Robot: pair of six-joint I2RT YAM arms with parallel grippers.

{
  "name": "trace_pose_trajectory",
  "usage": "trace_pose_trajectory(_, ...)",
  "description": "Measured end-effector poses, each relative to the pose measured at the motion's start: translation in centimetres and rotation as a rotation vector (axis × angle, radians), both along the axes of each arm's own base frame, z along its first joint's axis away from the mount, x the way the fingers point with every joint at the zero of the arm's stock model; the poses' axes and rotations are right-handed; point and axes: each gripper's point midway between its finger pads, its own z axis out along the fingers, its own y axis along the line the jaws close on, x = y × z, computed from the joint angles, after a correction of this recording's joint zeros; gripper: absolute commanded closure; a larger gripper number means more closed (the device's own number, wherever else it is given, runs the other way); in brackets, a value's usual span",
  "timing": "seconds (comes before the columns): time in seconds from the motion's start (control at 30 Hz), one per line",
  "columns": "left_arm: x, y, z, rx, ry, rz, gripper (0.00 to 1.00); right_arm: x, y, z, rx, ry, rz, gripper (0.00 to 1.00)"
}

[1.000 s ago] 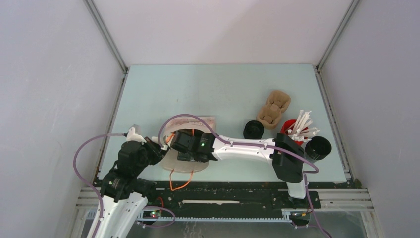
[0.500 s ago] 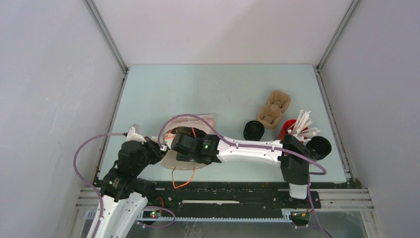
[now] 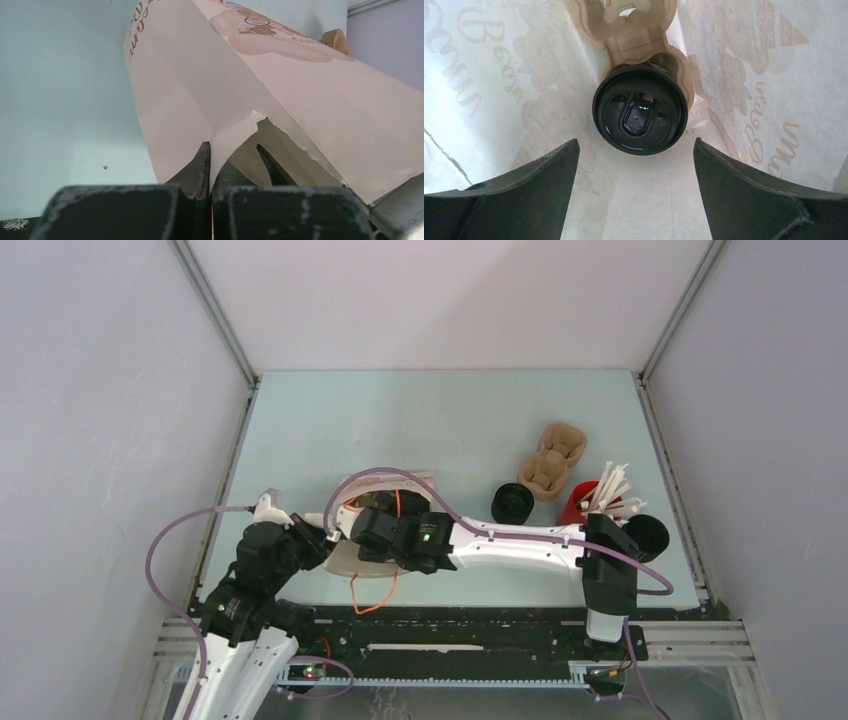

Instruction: Pack the takeout coffee

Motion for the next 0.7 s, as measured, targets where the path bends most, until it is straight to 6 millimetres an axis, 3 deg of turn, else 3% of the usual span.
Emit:
trace_pose_trajectory(0.13,0.0,0.0,0.0,0.0,0.001,0.0,0.99,-0.1,0.0,0.1,0.017,0.004,-0.005,0.17)
trace_pose_trajectory(0.27,0.0,0.0,0.0,0.0,0.001,-0.001,0.99,0.0,-0.1,0.0,0.026,-0.002,-0.014,0.33)
trace_pose_trajectory(0.4,0.0,0.0,0.0,0.0,0.001,-0.001,0.99,0.4,-0.1,0.1,0.031,-0.015,-0.02,0.39)
trace_pose_trajectory(0.5,0.0,0.0,0.0,0.0,0.0,-0.001,0.99,1.0,-0.1,0.0,0.029,-0.031,-0.032,0.51)
trace_pose_trajectory(0.7,0.0,0.0,0.1,-0.001,-0.003,0.0,0.99,1.8,0.0,-1.4,0.006,-0.023,-0.046,0.53)
